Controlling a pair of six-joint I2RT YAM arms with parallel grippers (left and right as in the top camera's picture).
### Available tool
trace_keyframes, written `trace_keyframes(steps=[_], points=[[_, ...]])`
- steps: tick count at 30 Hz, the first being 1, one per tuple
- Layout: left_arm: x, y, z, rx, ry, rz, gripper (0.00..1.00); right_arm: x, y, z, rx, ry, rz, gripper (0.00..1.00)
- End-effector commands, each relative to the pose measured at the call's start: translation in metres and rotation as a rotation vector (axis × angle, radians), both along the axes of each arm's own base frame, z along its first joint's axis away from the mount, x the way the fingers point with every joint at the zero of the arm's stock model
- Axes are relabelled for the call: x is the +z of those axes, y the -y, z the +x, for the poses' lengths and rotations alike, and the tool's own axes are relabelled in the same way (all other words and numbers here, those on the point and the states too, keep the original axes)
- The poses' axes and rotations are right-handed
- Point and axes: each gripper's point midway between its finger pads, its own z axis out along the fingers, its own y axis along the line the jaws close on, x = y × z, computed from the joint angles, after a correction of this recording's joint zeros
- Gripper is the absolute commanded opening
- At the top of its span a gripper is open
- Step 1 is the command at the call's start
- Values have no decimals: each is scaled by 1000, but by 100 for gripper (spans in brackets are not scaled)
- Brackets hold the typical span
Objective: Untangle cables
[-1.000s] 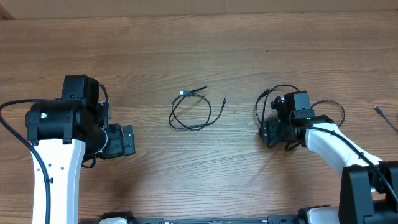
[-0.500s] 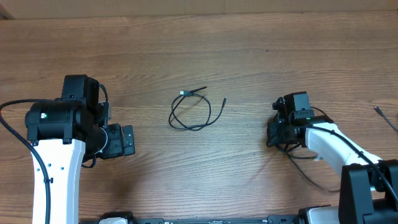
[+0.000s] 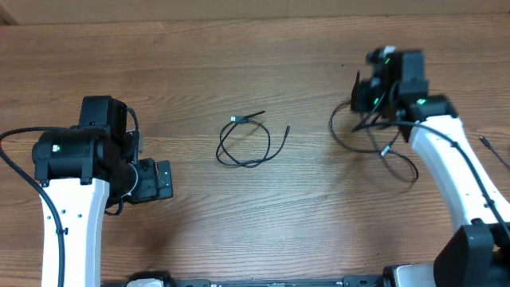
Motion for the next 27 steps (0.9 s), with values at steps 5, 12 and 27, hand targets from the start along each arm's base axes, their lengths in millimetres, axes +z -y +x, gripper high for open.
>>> trace_keyframes(steps=[5,12,27], points=[[2,-1,3,-13,10,-5,100,78,67,32,-142,197,-41,4],[2,-1,3,-13,10,-5,99,49,63,22,-36,98,-81,4],[2,-1,3,-13,10,-5,100,-34,54,50,-202,-43,-314,4]])
